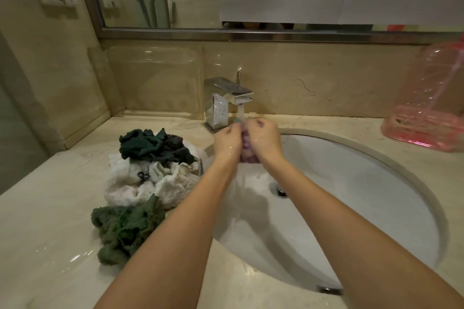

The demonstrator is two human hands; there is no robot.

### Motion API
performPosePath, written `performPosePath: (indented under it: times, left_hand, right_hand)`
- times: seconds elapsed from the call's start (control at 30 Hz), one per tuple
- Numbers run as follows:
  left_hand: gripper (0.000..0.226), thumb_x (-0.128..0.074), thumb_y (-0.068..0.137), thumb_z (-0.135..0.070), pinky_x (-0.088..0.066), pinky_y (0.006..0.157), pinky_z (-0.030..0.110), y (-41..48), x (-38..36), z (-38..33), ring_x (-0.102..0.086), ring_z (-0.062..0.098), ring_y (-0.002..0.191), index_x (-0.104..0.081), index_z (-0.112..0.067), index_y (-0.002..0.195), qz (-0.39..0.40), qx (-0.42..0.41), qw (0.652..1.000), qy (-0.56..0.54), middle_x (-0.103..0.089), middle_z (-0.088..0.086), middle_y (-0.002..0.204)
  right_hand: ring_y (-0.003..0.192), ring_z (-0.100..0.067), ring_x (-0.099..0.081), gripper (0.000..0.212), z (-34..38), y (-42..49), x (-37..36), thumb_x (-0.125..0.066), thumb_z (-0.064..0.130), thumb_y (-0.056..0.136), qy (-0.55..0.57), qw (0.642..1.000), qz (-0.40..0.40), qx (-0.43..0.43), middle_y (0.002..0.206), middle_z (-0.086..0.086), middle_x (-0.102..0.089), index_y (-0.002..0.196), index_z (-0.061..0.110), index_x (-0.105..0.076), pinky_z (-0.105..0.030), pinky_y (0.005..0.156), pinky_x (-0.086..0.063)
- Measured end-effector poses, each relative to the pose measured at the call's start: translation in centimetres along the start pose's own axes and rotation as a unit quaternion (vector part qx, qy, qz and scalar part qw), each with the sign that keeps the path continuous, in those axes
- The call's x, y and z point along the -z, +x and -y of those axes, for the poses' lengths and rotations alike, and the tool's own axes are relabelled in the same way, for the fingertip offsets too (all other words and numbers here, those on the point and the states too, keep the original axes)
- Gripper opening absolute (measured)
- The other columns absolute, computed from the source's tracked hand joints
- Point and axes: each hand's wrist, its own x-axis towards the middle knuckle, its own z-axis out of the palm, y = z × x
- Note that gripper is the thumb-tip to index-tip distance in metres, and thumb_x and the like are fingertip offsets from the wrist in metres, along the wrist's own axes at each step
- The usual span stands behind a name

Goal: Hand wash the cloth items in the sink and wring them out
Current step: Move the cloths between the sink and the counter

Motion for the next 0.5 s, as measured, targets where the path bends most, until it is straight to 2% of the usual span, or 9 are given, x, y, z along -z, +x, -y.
performPosePath:
  times: [0.07, 0.17, 0.23, 0.33, 0.37, 0.43, 0.5]
  left_hand:
    - [0.027, -0.052, 0.100, -0.027, -0.057, 0.054, 0.032, -0.6, -0.6, -0.5, -0.066, 0.017, 0.060, -0.066, -0.011, 0.084, 0.036, -0.022, 0.999, 0.001, -0.068, 0.007, 0.072]
    - [0.025, -0.058, 0.097, -0.033, -0.059, 0.072, 0.040, -0.3, -0.3, -0.4, -0.070, 0.027, 0.080, -0.062, -0.009, 0.088, 0.068, -0.043, 0.997, -0.012, -0.069, 0.015, 0.089]
    - [0.021, -0.059, 0.097, -0.030, -0.056, 0.078, 0.043, 0.3, 0.4, 0.2, -0.068, 0.028, 0.085, -0.056, -0.012, 0.086, 0.068, -0.059, 0.996, -0.015, -0.067, 0.012, 0.089]
    - [0.017, -0.056, 0.098, -0.026, -0.051, 0.071, 0.032, 0.5, 1.1, 0.6, -0.062, 0.021, 0.081, -0.049, -0.017, 0.085, 0.048, -0.076, 0.996, -0.010, -0.061, 0.007, 0.087]
    - [0.018, -0.054, 0.100, -0.027, -0.048, 0.074, 0.033, 0.8, 1.1, 0.8, -0.060, 0.023, 0.084, -0.048, -0.017, 0.086, 0.036, -0.078, 0.996, -0.013, -0.060, 0.009, 0.088]
    - [0.018, -0.047, 0.103, -0.029, -0.049, 0.081, 0.039, 1.1, 1.1, 0.8, -0.060, 0.026, 0.089, -0.047, -0.016, 0.089, 0.026, -0.068, 0.997, -0.022, -0.060, 0.014, 0.094]
    - [0.018, -0.043, 0.104, -0.027, -0.052, 0.087, 0.044, 1.3, 1.1, 0.7, -0.063, 0.029, 0.096, -0.048, -0.016, 0.092, 0.037, -0.061, 0.997, -0.027, -0.063, 0.016, 0.102]
  right_hand:
    - [0.076, -0.029, -0.062, 0.032, -0.7, 0.9, 0.8, -0.045, 0.024, 0.098, -0.030, 0.999, -0.011, -0.039, 0.078, -0.011, -0.063, 0.074, 0.011, -0.061, -0.035, 0.066, -0.048]
    - [0.081, -0.029, -0.058, 0.040, -1.3, 1.4, 1.8, -0.039, 0.033, 0.103, -0.138, 0.990, -0.025, 0.001, 0.082, -0.009, -0.063, 0.070, 0.014, -0.054, -0.034, 0.070, -0.043]
    - [0.082, -0.027, -0.055, 0.039, -1.6, 1.6, 2.6, -0.041, 0.038, 0.102, -0.164, 0.986, -0.027, 0.017, 0.078, -0.004, -0.057, 0.069, 0.018, -0.046, -0.035, 0.070, -0.041]
    - [0.096, -0.026, -0.054, 0.034, -2.2, 1.6, 3.7, -0.048, 0.048, 0.097, -0.177, 0.983, -0.055, 0.013, 0.102, -0.007, -0.055, 0.093, 0.014, -0.046, -0.037, 0.079, -0.045]
    - [0.095, -0.025, -0.055, 0.038, -2.3, 1.3, 4.0, -0.048, 0.051, 0.096, -0.153, 0.988, -0.031, -0.003, 0.105, -0.008, -0.056, 0.100, 0.013, -0.047, -0.035, 0.078, -0.044]
    - [0.087, -0.022, -0.062, 0.045, -2.1, 0.1, 4.1, -0.044, 0.053, 0.097, -0.071, 0.988, 0.111, -0.078, 0.099, -0.007, -0.063, 0.105, 0.010, -0.054, -0.032, 0.074, -0.047]
    - [0.090, -0.022, -0.064, 0.041, -2.3, -0.7, 4.1, -0.043, 0.048, 0.099, -0.039, 0.953, 0.259, -0.149, 0.094, -0.006, -0.068, 0.105, 0.011, -0.060, -0.035, 0.082, -0.050]
